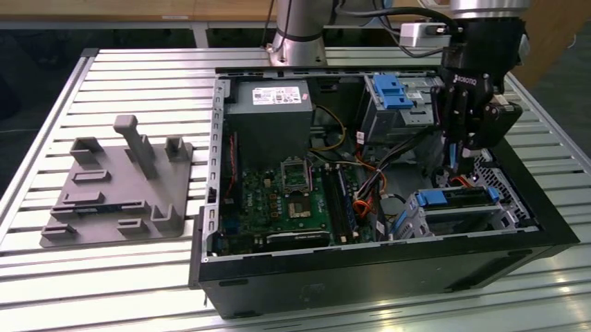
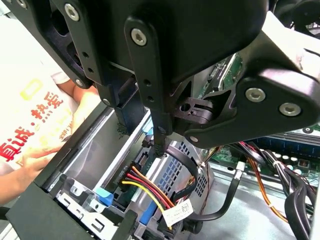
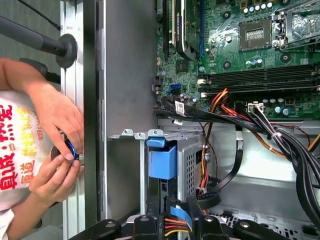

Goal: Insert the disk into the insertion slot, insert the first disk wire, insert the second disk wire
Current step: 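Insert the second disk wire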

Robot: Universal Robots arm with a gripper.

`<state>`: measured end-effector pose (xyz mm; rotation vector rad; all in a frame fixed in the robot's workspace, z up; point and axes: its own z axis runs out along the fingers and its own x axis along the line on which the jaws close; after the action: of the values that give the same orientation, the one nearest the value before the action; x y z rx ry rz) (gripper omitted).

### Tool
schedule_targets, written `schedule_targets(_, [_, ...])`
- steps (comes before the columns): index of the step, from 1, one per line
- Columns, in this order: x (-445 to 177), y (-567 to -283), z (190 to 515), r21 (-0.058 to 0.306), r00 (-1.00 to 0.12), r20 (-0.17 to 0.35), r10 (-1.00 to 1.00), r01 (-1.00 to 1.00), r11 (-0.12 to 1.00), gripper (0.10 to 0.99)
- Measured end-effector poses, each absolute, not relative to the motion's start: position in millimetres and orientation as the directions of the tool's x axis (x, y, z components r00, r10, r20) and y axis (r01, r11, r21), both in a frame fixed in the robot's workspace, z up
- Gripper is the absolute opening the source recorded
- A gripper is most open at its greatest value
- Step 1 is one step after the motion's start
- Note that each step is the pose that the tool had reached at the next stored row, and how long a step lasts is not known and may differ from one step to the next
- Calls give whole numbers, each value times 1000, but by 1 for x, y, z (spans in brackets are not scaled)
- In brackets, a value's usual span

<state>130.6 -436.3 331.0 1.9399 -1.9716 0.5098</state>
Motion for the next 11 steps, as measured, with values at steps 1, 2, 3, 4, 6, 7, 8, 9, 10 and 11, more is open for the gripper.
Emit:
schedule_targets(1, [131, -437, 331, -24, -20, 470, -883, -1000, 10, 361])
schedule_targets(2, [131, -437, 330, -24, -20, 470, -882, -1000, 10, 361])
schedule_targets(3, [131, -438, 330, -24, -20, 470, -883, -1000, 10, 361])
schedule_targets(4, [131, -438, 330, -24, -20, 470, -883, -1000, 10, 361])
schedule_targets(6, [131, -439, 330, -24, -20, 470, -883, -1000, 10, 361])
schedule_targets(7, [131, -439, 330, -24, -20, 470, -883, -1000, 10, 361])
schedule_targets(8, [131, -440, 330, -24, -20, 470, -883, -1000, 10, 361])
schedule_targets(9, [132, -440, 329, -24, -20, 470, -883, -1000, 10, 361])
schedule_targets(10, [133, -440, 329, -24, -20, 470, -882, -1000, 10, 361])
schedule_targets(11, [133, -440, 329, -24, -20, 470, -883, -1000, 10, 361])
